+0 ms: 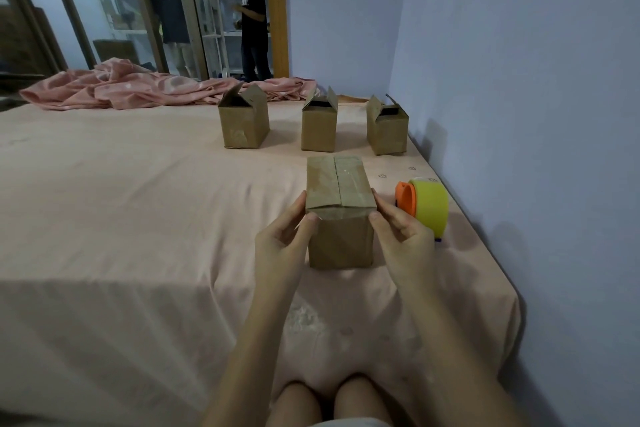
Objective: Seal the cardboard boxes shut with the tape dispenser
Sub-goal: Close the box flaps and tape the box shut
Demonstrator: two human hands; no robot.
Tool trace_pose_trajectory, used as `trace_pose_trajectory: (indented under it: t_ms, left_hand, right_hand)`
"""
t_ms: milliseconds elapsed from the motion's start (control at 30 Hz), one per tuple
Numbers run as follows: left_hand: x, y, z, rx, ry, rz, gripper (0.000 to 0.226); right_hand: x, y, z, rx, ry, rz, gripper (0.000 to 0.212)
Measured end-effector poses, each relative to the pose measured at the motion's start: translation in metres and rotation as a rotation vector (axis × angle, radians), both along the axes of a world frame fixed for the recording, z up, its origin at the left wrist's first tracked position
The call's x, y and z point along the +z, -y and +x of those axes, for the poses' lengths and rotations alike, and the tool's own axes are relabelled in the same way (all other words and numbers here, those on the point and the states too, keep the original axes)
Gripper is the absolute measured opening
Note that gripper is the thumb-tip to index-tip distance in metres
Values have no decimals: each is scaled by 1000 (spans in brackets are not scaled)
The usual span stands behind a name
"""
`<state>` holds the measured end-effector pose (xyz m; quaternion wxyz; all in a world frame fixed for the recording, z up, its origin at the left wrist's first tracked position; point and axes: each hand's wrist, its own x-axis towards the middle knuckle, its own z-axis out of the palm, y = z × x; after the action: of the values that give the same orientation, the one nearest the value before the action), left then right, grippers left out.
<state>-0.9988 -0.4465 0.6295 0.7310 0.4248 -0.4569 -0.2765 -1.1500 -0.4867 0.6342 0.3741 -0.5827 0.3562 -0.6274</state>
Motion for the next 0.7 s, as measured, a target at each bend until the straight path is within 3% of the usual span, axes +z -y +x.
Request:
trace_pose_trajectory:
  t_ms: [233,433,700]
  left_hand:
    - [4,6,-5,61,-8,2,32]
    - [-3,0,-6,-16,-41,14,35]
    - [-11,-7,0,-118,107,46,53]
  right_hand:
    - [2,1,1,-18,50,3,31]
    - [-4,-4,0,52,23,1,32]
    - [-17,-6,4,58,-116,-23,42]
